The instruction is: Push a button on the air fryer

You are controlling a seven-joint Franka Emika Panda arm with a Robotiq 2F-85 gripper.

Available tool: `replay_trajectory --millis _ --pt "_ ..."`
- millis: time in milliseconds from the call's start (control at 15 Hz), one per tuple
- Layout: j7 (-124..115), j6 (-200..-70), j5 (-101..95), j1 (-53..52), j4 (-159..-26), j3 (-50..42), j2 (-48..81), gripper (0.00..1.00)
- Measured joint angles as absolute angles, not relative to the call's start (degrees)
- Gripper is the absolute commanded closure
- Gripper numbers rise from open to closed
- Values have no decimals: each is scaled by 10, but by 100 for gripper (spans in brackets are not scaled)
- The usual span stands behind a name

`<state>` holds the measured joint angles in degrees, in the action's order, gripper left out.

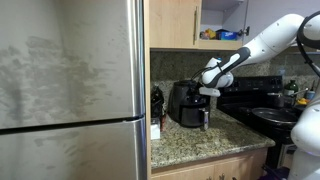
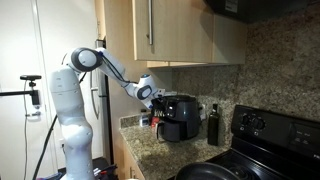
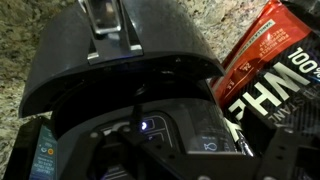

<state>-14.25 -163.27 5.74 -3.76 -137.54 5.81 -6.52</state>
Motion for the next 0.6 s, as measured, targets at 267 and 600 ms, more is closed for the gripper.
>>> replay_trajectory --millis 267,600 --pt "-146 -1676 47 -37 -1375 58 -39 0" --pt "-147 -1745 53 -40 -1379 58 2 0"
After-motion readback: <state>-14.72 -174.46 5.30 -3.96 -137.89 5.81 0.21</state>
